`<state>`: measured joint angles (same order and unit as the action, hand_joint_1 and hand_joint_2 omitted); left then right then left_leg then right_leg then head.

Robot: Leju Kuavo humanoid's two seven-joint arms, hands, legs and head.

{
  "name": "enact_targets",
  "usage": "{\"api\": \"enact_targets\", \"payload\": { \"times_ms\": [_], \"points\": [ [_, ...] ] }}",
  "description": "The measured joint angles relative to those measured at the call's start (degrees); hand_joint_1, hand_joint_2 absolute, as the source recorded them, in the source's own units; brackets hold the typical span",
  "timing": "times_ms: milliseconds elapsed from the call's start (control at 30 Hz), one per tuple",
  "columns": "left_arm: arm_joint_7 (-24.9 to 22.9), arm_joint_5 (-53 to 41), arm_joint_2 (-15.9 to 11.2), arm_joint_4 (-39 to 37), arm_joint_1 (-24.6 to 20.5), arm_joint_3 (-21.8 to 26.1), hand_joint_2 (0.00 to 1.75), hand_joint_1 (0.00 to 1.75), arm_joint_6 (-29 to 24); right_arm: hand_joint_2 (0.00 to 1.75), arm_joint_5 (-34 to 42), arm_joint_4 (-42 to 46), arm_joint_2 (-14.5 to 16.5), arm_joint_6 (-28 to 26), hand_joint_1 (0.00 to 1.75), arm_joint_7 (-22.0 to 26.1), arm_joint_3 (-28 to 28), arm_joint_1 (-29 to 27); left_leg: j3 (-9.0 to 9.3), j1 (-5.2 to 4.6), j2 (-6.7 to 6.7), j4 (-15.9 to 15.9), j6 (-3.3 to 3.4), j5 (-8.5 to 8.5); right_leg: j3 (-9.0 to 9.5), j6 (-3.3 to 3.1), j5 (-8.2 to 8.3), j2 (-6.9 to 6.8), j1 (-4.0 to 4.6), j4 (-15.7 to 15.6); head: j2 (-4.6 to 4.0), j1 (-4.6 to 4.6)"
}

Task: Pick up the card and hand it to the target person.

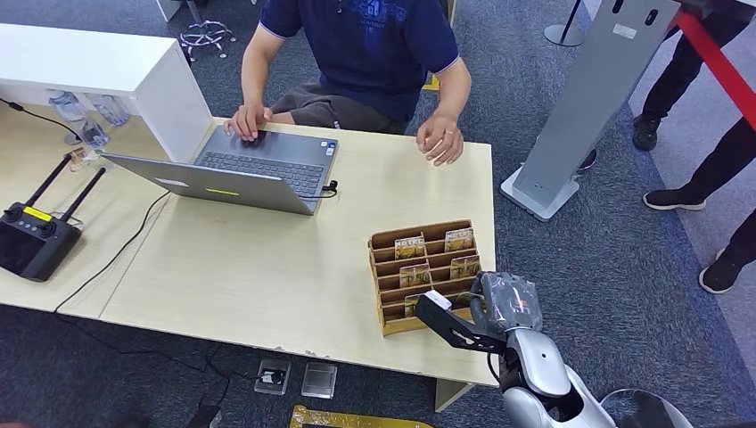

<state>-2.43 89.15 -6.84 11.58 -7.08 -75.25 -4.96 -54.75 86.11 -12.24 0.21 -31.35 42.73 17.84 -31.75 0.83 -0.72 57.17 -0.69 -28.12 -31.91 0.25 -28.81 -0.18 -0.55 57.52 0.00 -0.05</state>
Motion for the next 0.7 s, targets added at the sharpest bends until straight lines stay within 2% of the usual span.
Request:
{"api": "enact_targets", "payload": {
  "times_ms": [433, 700],
  "points": [
    [0.05, 0.01, 0.0, 0.0, 0.02, 0.02, 0.0, 0.0, -0.01, 1.75, -1.27, 5.6, -0.98, -1.66, 1.68, 0.37, -0.75, 0.65, 0.0, 0.0, 0.0, 0.0, 0.0, 0.0, 0.0, 0.0, 0.0, 0.01, 0.0, 0.0, 0.0, 0.01],
    [0.23, -1.63, 0.02, 0.02, -0.29, -0.02, 0.0, 0.0, 0.06, 1.75, 1.93, 13.63, -2.93, -1.08, 1.68, 0.11, -3.27, 7.05, 0.03, 0.0, 0.02, 0.0, 0.0, 0.01, 0.01, 0.0, 0.01, 0.01, 0.0, 0.0, 0.0, 0.03]
  ]
}}
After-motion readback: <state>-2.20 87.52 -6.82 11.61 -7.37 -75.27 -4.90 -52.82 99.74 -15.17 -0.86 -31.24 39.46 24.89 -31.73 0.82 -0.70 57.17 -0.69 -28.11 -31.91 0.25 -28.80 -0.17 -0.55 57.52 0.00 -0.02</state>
